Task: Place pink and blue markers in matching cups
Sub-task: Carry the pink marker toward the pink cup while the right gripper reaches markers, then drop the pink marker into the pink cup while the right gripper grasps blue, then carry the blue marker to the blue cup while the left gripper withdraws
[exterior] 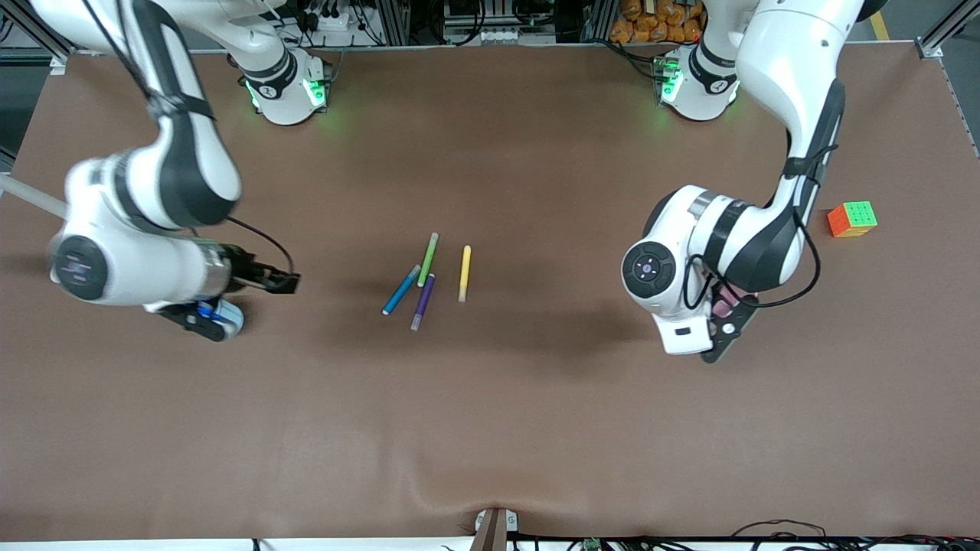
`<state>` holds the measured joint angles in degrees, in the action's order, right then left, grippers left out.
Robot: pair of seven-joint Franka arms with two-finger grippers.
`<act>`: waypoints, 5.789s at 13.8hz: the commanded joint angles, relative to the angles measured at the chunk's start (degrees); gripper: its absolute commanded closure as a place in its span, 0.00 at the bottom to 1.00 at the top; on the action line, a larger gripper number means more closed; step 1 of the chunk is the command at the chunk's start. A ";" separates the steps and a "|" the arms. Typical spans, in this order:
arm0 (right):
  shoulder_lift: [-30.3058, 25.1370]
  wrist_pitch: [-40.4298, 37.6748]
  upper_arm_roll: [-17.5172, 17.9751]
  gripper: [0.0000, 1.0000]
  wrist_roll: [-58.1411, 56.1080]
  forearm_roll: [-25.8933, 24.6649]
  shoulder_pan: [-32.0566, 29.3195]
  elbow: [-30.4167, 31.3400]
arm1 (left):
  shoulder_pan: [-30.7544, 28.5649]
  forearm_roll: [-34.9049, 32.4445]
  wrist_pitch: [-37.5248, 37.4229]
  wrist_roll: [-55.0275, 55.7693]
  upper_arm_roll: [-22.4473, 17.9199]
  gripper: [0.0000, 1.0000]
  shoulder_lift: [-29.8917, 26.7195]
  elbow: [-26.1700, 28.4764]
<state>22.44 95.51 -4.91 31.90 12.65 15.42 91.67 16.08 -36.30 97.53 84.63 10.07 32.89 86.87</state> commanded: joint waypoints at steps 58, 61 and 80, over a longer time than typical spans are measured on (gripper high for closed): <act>6.31 15.76 -4.23 1.00 -5.68 -20.36 -3.54 -5.45 | -14.07 33.39 -9.11 -70.72 -5.74 0.00 -35.16 6.47; 5.60 17.34 -4.23 1.00 -9.22 -22.83 -6.54 -5.37 | -10.91 34.80 -9.46 -75.83 -11.44 0.00 -37.80 7.96; 1.73 44.13 -5.11 1.00 -9.40 -31.55 -9.88 14.75 | -9.75 36.12 -9.90 -77.86 -12.88 0.00 -40.27 9.37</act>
<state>27.21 137.17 -10.66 22.35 -17.18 6.42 101.89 6.17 -0.70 87.85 7.33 -2.85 -6.30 95.61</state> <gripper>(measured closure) 0.828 0.000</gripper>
